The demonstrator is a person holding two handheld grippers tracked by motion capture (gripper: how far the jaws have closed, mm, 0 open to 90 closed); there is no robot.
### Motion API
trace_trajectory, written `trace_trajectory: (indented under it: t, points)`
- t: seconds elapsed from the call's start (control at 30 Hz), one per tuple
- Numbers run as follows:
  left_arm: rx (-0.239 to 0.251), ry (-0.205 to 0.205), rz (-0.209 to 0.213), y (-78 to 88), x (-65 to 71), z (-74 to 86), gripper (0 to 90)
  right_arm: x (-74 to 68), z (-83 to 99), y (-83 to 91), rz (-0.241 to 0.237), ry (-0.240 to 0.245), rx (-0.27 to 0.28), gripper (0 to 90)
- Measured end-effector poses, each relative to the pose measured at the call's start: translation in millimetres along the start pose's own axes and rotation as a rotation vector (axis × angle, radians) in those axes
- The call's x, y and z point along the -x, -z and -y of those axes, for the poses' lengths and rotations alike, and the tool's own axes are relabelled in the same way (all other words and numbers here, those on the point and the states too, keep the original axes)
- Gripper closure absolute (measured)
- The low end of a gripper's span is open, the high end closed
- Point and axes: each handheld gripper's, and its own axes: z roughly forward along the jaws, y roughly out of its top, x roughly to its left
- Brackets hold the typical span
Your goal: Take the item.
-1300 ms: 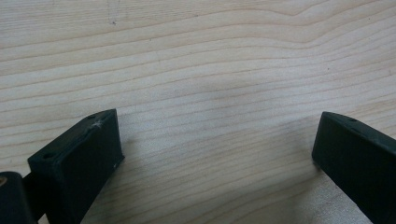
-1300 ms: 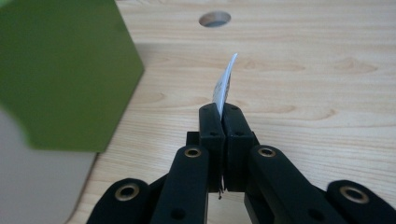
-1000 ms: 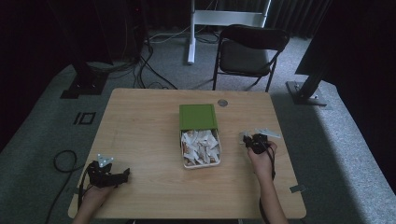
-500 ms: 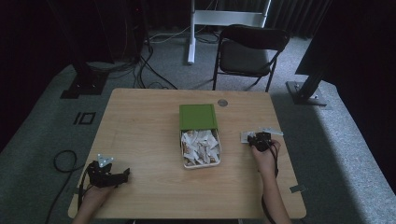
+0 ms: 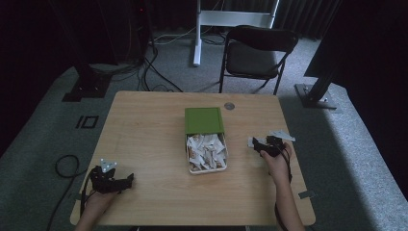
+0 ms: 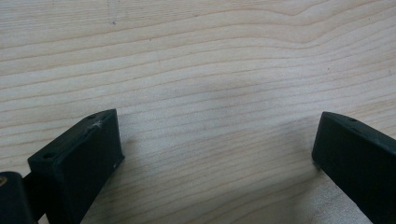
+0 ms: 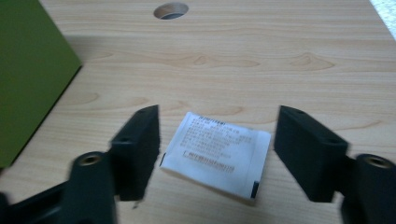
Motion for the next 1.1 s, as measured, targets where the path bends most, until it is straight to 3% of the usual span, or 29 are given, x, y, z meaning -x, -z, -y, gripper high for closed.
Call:
trace_trajectory:
  t: [0.17, 0.5, 0.77, 1.1]
  points:
    - [0.000, 0.000, 0.000, 0.0, 0.0, 0.0, 2.3, 1.7, 7.5, 6.4, -0.012, 0.005, -0.039, 25.5]
    - [0.000, 0.000, 0.000, 0.0, 0.0, 0.0, 2.3, 2.2, 22.1, 22.5, -0.054, 0.010, -0.022, 21.3]
    - [0.000, 0.000, 0.000, 0.0, 0.0, 0.0, 2.3, 4.2, 28.9, 36.0, -0.041, 0.018, 0.012, 22.6]
    - [0.001, 0.000, 0.000, -0.1, 0.0, 0.1, 2.3, 5.3, 37.1, 55.3, -0.035, 0.073, -0.015, 22.5]
